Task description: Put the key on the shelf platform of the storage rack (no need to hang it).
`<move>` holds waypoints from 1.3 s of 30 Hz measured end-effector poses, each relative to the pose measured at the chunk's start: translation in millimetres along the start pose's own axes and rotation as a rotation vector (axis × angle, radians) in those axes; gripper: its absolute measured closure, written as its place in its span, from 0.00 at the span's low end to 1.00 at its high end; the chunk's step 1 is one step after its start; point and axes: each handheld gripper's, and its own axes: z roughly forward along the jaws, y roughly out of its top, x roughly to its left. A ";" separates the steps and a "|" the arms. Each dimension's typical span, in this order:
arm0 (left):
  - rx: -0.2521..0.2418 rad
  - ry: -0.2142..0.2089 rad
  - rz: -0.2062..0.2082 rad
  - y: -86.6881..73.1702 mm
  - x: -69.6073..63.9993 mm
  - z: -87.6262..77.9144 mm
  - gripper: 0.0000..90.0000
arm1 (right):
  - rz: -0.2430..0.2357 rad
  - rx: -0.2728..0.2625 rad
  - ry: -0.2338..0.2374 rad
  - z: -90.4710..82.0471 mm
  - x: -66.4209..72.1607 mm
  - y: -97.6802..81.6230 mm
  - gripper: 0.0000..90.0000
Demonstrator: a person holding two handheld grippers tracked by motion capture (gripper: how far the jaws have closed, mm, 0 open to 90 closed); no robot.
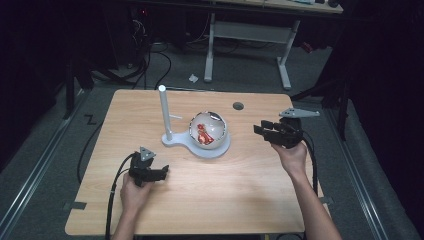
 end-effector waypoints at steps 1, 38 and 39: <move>0.000 0.000 0.000 0.0 0.0 0.0 0.19 | 0.007 0.000 -0.001 -0.6 -1.1 -2.2 0.64; 0.000 0.000 0.000 0.0 0.0 0.0 0.19 | 0.103 -0.067 -0.040 -56.3 -10.0 -52.1 0.61; 0.000 0.000 0.000 0.0 0.0 0.0 0.19 | 0.103 -0.067 -0.040 -56.3 -10.0 -52.1 0.61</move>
